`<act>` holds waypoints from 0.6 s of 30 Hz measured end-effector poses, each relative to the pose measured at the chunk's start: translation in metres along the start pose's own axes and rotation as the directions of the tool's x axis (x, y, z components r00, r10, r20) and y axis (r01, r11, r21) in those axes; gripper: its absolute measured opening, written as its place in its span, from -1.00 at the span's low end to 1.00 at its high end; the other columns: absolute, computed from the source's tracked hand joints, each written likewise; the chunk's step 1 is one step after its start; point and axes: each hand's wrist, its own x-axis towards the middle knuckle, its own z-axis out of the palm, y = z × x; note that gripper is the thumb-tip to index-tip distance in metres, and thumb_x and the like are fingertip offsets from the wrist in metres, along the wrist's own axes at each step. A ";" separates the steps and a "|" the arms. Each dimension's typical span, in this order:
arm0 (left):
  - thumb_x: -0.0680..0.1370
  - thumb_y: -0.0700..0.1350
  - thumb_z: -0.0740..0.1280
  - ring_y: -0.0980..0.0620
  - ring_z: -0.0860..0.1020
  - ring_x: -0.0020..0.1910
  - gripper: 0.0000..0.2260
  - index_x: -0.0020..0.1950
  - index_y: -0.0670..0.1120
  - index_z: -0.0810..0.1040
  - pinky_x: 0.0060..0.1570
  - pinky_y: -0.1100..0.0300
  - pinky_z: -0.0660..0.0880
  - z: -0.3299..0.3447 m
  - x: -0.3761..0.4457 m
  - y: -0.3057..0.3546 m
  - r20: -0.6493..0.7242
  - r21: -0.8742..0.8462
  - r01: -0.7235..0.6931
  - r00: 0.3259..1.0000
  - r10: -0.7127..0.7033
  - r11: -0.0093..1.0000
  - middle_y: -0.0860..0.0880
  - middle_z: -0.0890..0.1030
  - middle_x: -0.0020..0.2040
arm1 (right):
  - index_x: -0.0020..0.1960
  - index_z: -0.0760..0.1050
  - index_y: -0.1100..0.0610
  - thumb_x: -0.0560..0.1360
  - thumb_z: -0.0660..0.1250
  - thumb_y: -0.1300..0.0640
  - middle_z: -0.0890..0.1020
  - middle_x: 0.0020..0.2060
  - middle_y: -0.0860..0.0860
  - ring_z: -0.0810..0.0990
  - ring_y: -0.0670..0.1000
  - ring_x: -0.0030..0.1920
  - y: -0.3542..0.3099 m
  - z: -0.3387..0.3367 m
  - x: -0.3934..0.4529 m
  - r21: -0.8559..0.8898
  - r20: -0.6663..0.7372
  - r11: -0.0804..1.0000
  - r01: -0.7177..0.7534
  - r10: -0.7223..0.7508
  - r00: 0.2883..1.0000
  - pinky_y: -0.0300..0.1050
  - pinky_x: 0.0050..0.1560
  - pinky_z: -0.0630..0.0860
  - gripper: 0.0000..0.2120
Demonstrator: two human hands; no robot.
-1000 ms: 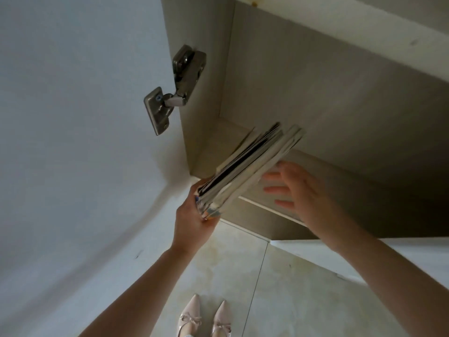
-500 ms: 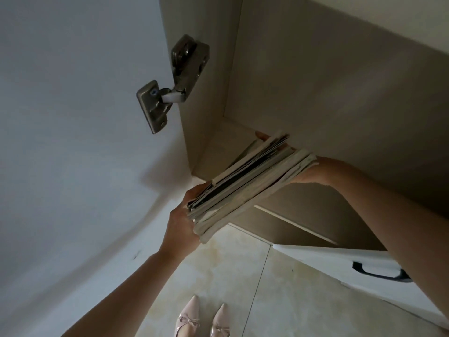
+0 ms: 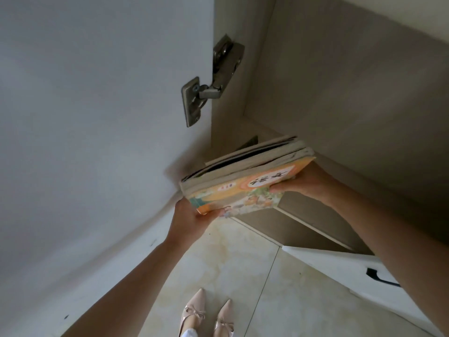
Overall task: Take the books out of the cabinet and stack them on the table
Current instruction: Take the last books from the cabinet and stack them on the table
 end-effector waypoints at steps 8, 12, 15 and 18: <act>0.10 -0.18 0.58 0.01 0.66 0.06 -0.31 0.22 -0.03 0.52 -0.05 0.17 0.60 -0.019 -0.076 0.043 0.301 -0.295 0.344 0.919 -0.255 0.891 0.00 0.70 0.08 | 0.23 0.43 -0.14 0.27 0.55 0.00 0.67 0.03 -0.22 0.64 -0.18 0.04 -0.013 0.035 -0.081 0.160 -0.017 0.982 -0.100 0.104 0.994 -0.17 -0.02 0.59 -0.42; 0.25 -0.20 0.48 -0.23 0.62 -0.22 -0.43 0.24 -0.21 0.47 -0.16 -0.01 0.56 -0.024 -0.124 0.061 0.427 -0.506 0.497 0.854 -0.296 0.705 -0.24 0.64 -0.14 | 0.22 0.44 -0.22 0.38 0.39 -0.18 0.63 0.04 -0.31 0.58 -0.25 0.06 -0.019 0.056 -0.125 0.329 -0.058 0.921 -0.208 0.240 0.969 -0.16 0.09 0.47 -0.57; 0.27 -0.20 0.45 -0.18 0.56 -0.33 -0.51 0.18 -0.25 0.47 -0.20 0.02 0.54 -0.031 -0.151 0.070 0.457 -0.567 0.581 0.812 -0.363 0.584 -0.24 0.57 -0.25 | 0.21 0.44 -0.16 0.38 0.34 -0.13 0.64 -0.20 -0.30 0.59 -0.28 -0.23 -0.023 0.073 -0.155 0.500 -0.008 0.814 -0.294 0.344 0.939 -0.26 -0.11 0.47 -0.60; 0.29 -0.23 0.41 -0.13 0.52 -0.39 -0.62 0.10 -0.21 0.53 -0.27 0.09 0.54 -0.045 -0.177 0.083 0.532 -0.597 0.626 0.777 -0.337 0.502 -0.21 0.52 -0.33 | 0.28 0.44 -0.08 0.38 0.32 -0.14 0.69 -0.21 -0.23 0.65 -0.23 -0.22 -0.031 0.091 -0.184 0.541 0.066 0.762 -0.357 0.384 0.921 -0.18 -0.09 0.50 -0.53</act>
